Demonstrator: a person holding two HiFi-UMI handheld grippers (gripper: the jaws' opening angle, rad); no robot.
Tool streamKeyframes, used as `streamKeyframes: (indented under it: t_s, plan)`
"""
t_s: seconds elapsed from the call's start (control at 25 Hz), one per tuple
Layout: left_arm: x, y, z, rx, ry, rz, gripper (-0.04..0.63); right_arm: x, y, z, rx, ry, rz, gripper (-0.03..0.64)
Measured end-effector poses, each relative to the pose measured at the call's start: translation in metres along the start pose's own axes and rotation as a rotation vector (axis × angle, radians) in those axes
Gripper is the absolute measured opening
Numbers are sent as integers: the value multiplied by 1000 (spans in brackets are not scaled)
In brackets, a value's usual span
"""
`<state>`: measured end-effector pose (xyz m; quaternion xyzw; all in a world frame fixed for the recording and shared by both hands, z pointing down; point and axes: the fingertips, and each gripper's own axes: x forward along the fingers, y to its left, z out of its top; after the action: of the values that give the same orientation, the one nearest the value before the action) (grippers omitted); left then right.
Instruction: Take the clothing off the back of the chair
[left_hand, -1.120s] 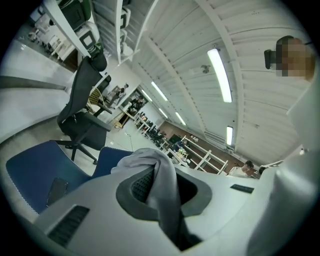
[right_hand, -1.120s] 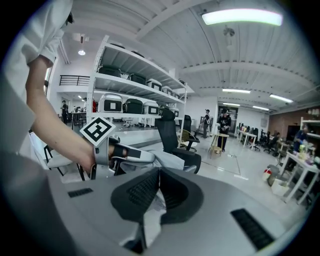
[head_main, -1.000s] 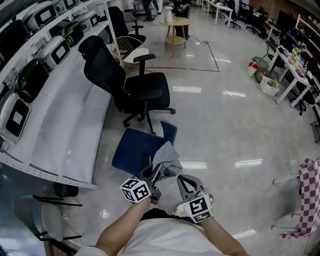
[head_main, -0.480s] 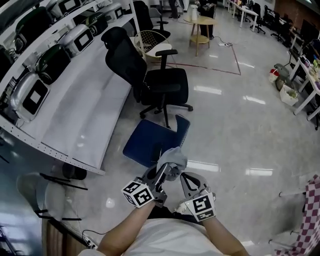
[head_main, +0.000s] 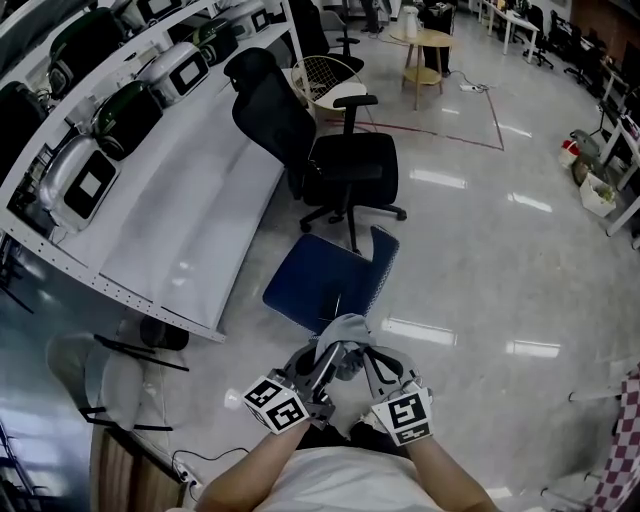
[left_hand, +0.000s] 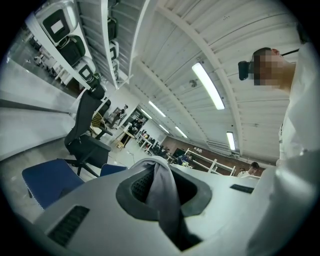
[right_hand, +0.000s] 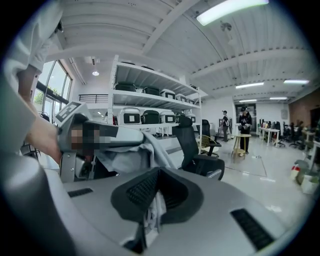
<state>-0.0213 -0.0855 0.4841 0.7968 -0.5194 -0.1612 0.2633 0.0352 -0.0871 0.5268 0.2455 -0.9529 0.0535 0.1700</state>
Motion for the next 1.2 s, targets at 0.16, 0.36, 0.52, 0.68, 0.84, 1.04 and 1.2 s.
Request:
streamKeyframes:
  t_s: [0.16,0.36,0.52,0.68,0.84,1.04,1.2]
  plan:
    - [-16,1,1,-19,-11,2,37,1,14,2,-9,12,1,17]
    - [-42,-4,-6,-52,-9,-39,37,-1,35,5,-31,25,-33,17]
    - [-69,-7,-9,-95,-9,-69,37,-1,64,9,-40,48,-59,17]
    - [-94,-10,-8,-113,-10,-103,37,-6,87,12,-59,72,-92,17]
    - [-123,-7,-9,-122,-4,-137,37,-11,121,11,-61,86,-121,17]
    - [-144,-9,-15,-136,17,-178,37,-17,148,4,-53,109,-164,17]
    - [-155,-9,-24,-163,36,-197,37,-26,157,-1,-39,131,-199,17]
